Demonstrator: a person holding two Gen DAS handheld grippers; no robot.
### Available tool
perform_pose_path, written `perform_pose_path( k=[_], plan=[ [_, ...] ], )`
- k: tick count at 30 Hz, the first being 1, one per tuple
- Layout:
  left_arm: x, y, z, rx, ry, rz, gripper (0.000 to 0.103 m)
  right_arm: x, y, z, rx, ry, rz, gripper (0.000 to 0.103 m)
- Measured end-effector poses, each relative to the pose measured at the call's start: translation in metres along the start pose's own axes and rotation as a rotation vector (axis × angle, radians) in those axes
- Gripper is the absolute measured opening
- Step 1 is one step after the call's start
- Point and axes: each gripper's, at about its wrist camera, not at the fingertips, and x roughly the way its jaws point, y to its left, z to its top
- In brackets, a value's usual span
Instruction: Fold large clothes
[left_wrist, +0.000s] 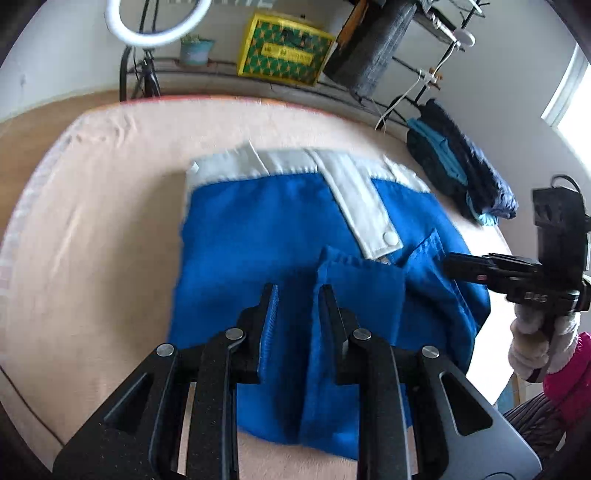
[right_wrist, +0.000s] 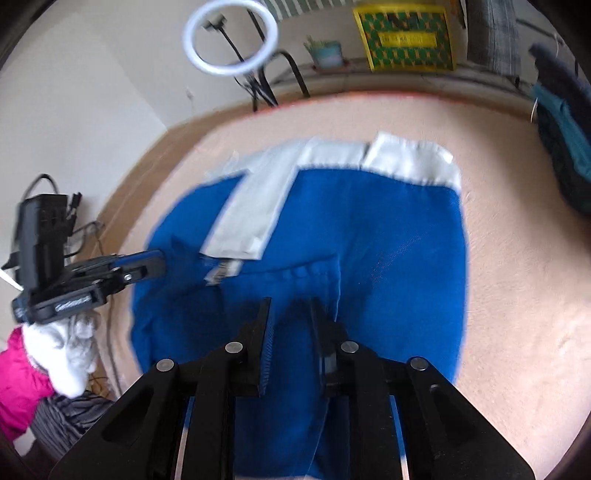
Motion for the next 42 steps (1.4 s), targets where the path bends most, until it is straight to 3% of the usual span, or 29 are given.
perform_pose_path(
  k=[3,5,6,8,10,12,23,26,28,30,33,42],
  plan=[
    [-0.021,0.009,-0.005,0.004,-0.023,0.034,0.024,-0.038,0.000,-0.016,0.018,-0.055,0.013,0.017],
    [-0.028,0.023,-0.012,-0.039,-0.012,0.036,0.041,-0.054,0.001,-0.030,-0.005,-0.072,-0.051,0.019],
    [-0.032,0.036,-0.017,-0.081,0.000,0.043,0.052,-0.060,-0.003,-0.039,0.005,-0.083,-0.089,0.028],
    [-0.035,0.054,-0.024,-0.150,0.033,0.037,0.054,-0.075,-0.022,-0.059,0.092,-0.104,-0.105,0.047],
    [-0.048,0.072,-0.030,-0.240,0.053,0.038,0.054,-0.083,-0.044,-0.074,0.189,-0.100,-0.090,0.049],
    [-0.080,0.080,-0.033,-0.286,0.012,0.020,0.054,-0.087,-0.057,-0.079,0.232,-0.099,-0.070,0.049],
    [-0.335,0.003,-0.030,-0.146,-0.258,0.053,0.054,-0.218,-0.024,-0.070,0.141,-0.333,0.026,0.049],
    [-0.377,-0.016,-0.025,-0.113,-0.287,0.047,0.054,-0.255,-0.020,-0.064,0.131,-0.384,0.044,0.049],
    [-0.390,-0.021,-0.020,-0.113,-0.291,0.034,0.062,-0.273,-0.020,-0.061,0.132,-0.412,0.064,0.049],
    [-0.390,-0.020,-0.017,-0.123,-0.278,0.029,0.066,-0.283,-0.021,-0.059,0.131,-0.422,0.074,0.049],
    [-0.359,-0.007,-0.017,-0.145,-0.255,0.018,0.066,-0.275,-0.026,-0.061,0.161,-0.394,0.121,0.049],
    [-0.164,0.051,-0.037,-0.319,-0.034,-0.124,0.066,-0.153,-0.030,-0.081,0.265,-0.176,0.106,0.050]
  ],
)
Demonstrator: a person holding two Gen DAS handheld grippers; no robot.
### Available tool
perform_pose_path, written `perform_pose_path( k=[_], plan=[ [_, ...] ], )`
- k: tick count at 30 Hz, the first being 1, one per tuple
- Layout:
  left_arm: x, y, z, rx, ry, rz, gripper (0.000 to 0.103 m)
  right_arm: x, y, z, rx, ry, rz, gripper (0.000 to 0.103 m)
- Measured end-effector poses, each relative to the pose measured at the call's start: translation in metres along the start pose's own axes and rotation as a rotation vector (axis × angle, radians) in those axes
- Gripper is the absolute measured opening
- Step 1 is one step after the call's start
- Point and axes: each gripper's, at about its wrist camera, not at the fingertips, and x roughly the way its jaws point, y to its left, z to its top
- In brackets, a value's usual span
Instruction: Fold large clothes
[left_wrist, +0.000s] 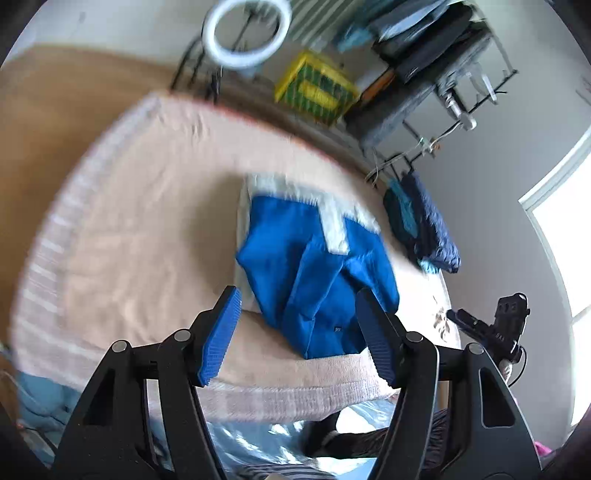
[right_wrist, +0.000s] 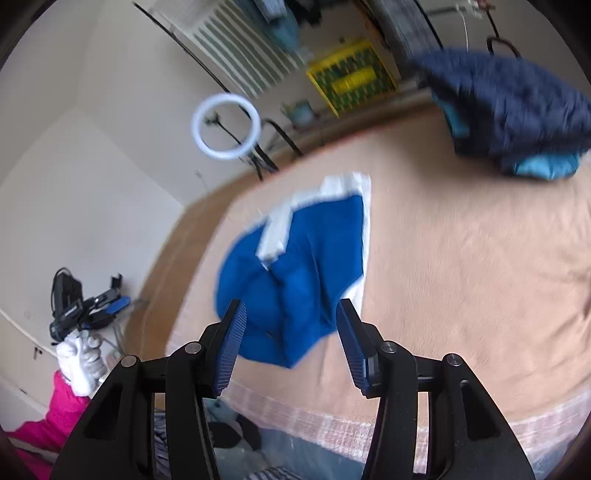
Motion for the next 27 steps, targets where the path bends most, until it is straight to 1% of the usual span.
perform_pose_path(
  k=[3,5,7,9,11,12,13,14,15,16,17,18,19,20,22,25,26,27],
  plan=[
    [0.053,0.019,-0.003,-0.060,0.071,-0.019,0.066,0.035,-0.008,-0.005,0.023,0.063,-0.022,0.050],
    [0.082,0.028,-0.005,-0.073,0.112,-0.017,0.066,0.057,-0.013,-0.007,0.016,0.092,-0.060,0.050],
    [0.103,0.032,-0.007,-0.098,0.141,-0.018,0.066,0.071,-0.019,-0.009,0.023,0.106,-0.077,0.050],
    [0.121,0.038,-0.009,-0.126,0.166,-0.038,0.065,0.085,-0.028,-0.011,0.049,0.126,-0.077,0.050],
    [0.135,0.041,-0.008,-0.147,0.189,-0.052,0.055,0.099,-0.034,-0.012,0.066,0.148,-0.086,0.050],
    [0.141,0.041,-0.007,-0.149,0.203,-0.059,0.045,0.105,-0.036,-0.012,0.066,0.159,-0.090,0.050],
    [0.145,0.041,-0.006,-0.145,0.206,-0.053,0.040,0.113,-0.038,-0.012,0.063,0.176,-0.090,0.049],
    [0.148,0.041,-0.006,-0.134,0.201,-0.044,0.036,0.118,-0.039,-0.013,0.064,0.183,-0.085,0.043],
    [0.150,0.042,-0.005,-0.131,0.199,-0.033,0.020,0.122,-0.038,-0.013,0.063,0.193,-0.071,0.026],
    [0.150,0.046,-0.004,-0.138,0.197,-0.021,0.008,0.125,-0.038,-0.014,0.059,0.206,-0.082,0.021],
    [0.149,0.052,-0.003,-0.170,0.200,-0.043,0.007,0.126,-0.037,-0.014,0.052,0.208,-0.090,0.014],
    [0.146,0.056,-0.001,-0.197,0.195,-0.062,0.002,0.126,-0.037,-0.013,0.059,0.210,-0.078,0.011],
    [0.139,0.058,0.001,-0.207,0.181,-0.075,0.000,0.124,-0.038,-0.012,0.088,0.207,-0.058,0.010],
    [0.133,0.055,0.004,-0.192,0.167,-0.090,0.000,0.117,-0.041,-0.010,0.136,0.198,-0.017,0.009],
    [0.122,0.048,0.007,-0.167,0.147,-0.109,0.000,0.106,-0.040,-0.008,0.157,0.172,0.032,0.008],
    [0.119,0.041,0.006,-0.114,0.145,-0.076,0.000,0.096,-0.035,-0.009,0.172,0.152,0.060,0.007],
    [0.125,0.043,0.005,-0.104,0.161,-0.052,0.000,0.096,-0.036,-0.013,0.179,0.153,0.061,0.007],
    [0.134,0.049,0.001,-0.112,0.189,-0.020,0.000,0.098,-0.038,-0.017,0.169,0.164,0.039,0.007]
  ],
)
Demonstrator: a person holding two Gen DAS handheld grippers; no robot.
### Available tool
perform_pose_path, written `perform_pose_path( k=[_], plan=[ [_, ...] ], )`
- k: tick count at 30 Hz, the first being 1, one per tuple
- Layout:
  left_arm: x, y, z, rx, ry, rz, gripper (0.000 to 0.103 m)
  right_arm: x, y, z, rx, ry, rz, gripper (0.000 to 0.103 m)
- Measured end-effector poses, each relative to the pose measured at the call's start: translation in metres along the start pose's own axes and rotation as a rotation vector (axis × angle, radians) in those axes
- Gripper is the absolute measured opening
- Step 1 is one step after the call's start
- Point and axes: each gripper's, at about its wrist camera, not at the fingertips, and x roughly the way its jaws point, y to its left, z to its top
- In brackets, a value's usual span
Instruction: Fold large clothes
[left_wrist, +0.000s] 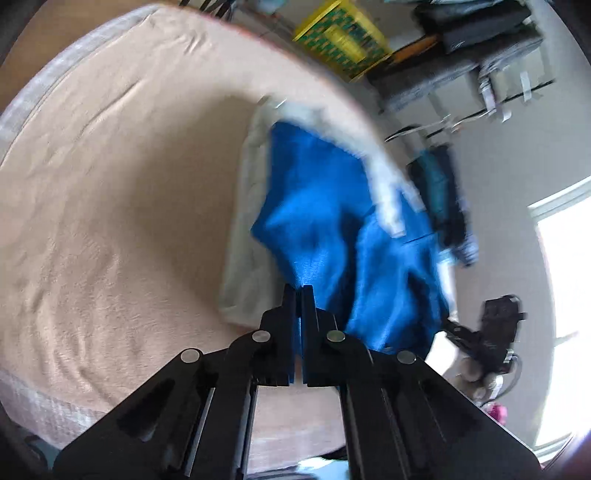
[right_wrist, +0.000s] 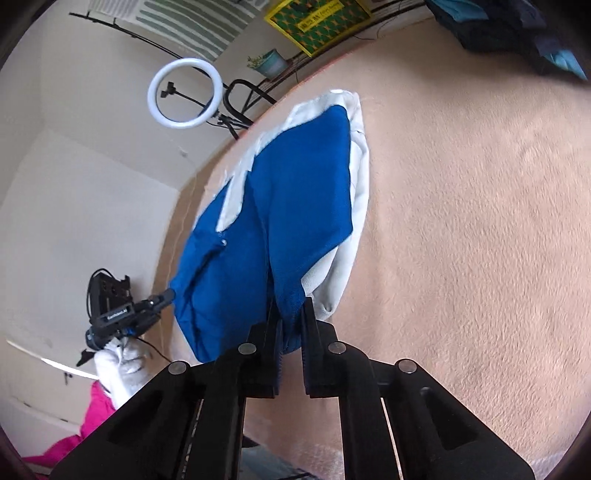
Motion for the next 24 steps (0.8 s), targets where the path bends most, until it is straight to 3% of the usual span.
perform_pose_path(
  k=[4,9,11,14,16,18,24],
  plan=[
    [0.025,0.004,-0.005,0.037,0.037,0.089,0.000,0.024,-0.003,-0.012,-0.070,0.077,-0.143,0.007],
    [0.003,-0.012,-0.002,0.120,0.011,0.164,0.000,-0.001,0.020,-0.017,-0.194,0.107,-0.226,0.007],
    [-0.017,-0.020,-0.001,0.154,-0.050,0.190,0.000,-0.025,0.032,-0.018,-0.268,0.054,-0.271,0.007],
    [-0.031,-0.038,0.006,0.197,-0.138,0.199,0.000,-0.046,0.044,-0.008,-0.323,-0.076,-0.268,0.008],
    [-0.026,-0.043,0.013,0.213,-0.152,0.181,0.000,-0.040,0.049,0.007,-0.340,-0.137,-0.246,0.008],
    [-0.010,-0.047,0.020,0.230,-0.141,0.181,0.000,-0.016,0.053,0.020,-0.367,-0.137,-0.263,0.007],
    [0.043,-0.015,0.020,0.189,-0.034,0.227,0.000,0.045,0.027,0.027,-0.334,-0.006,-0.342,0.008]
  ],
)
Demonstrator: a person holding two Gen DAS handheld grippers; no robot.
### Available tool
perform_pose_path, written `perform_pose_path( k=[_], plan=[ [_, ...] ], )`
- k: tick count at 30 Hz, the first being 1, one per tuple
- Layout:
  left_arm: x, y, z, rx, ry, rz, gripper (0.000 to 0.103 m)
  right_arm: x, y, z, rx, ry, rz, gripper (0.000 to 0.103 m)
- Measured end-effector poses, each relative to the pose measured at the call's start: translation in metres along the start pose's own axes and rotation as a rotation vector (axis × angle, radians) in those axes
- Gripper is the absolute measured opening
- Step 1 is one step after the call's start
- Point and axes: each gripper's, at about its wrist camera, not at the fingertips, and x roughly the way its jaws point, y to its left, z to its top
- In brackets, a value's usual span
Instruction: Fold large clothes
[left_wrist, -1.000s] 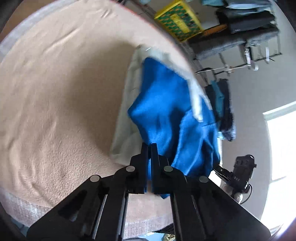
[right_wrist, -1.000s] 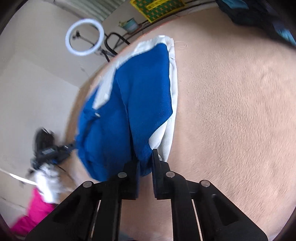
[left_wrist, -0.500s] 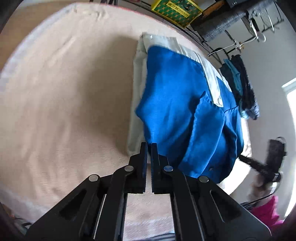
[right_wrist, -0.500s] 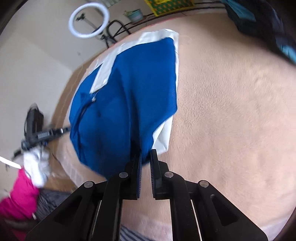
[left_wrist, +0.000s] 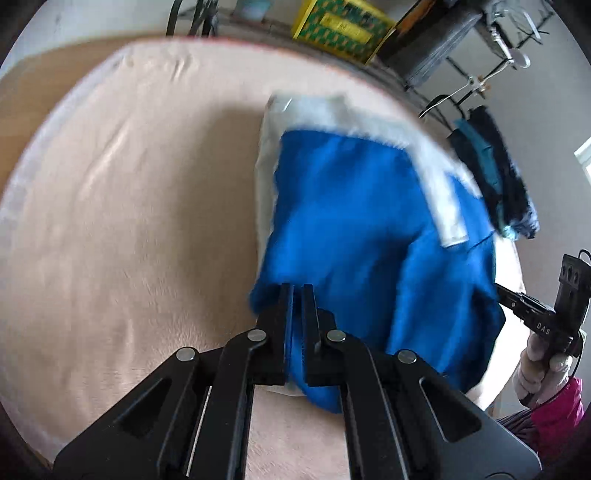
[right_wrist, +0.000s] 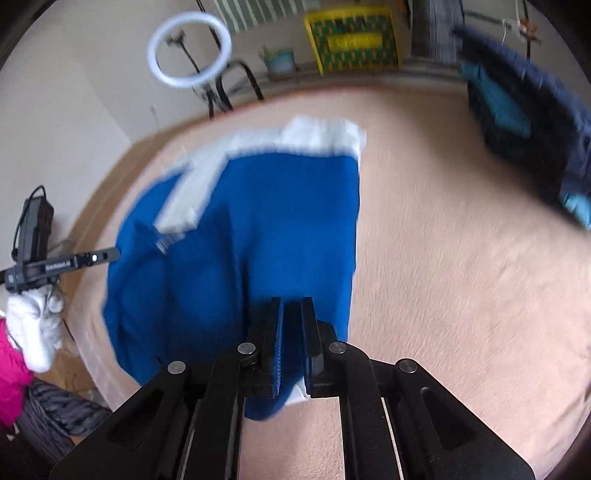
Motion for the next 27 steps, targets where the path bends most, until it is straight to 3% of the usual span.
perform_pose_path(
  k=[5,8,10,11,12,14,16,22,27],
  plan=[
    [0.000,0.001,0.005,0.055,0.019,0.007,0.002,0.016,-0.014,-0.004,0.049,0.104,0.056,0.007],
    [-0.015,0.009,0.017,0.024,0.001,-0.042,0.007,0.000,-0.017,0.004,-0.002,0.111,0.101,0.008],
    [-0.023,0.017,0.031,-0.023,-0.023,-0.112,0.048,-0.015,-0.022,0.009,-0.032,0.071,0.112,0.015],
    [-0.026,0.023,0.038,-0.057,-0.044,-0.149,0.055,-0.024,-0.027,0.013,-0.034,0.023,0.110,0.030],
    [-0.026,0.028,0.044,-0.090,-0.058,-0.179,0.063,-0.029,-0.031,0.016,-0.029,-0.008,0.109,0.054],
    [-0.020,0.038,0.054,-0.143,-0.039,-0.240,0.063,-0.033,-0.043,0.024,-0.010,-0.091,0.106,0.078],
    [-0.005,0.045,0.062,-0.193,-0.003,-0.299,0.063,-0.026,-0.056,0.035,0.018,-0.108,0.113,0.078],
    [0.032,0.054,0.070,-0.260,0.067,-0.388,0.063,0.017,-0.086,0.055,0.158,-0.031,0.240,0.078],
    [0.047,0.059,0.076,-0.276,0.094,-0.440,0.063,0.047,-0.102,0.054,0.255,0.024,0.397,0.078]
  ],
)
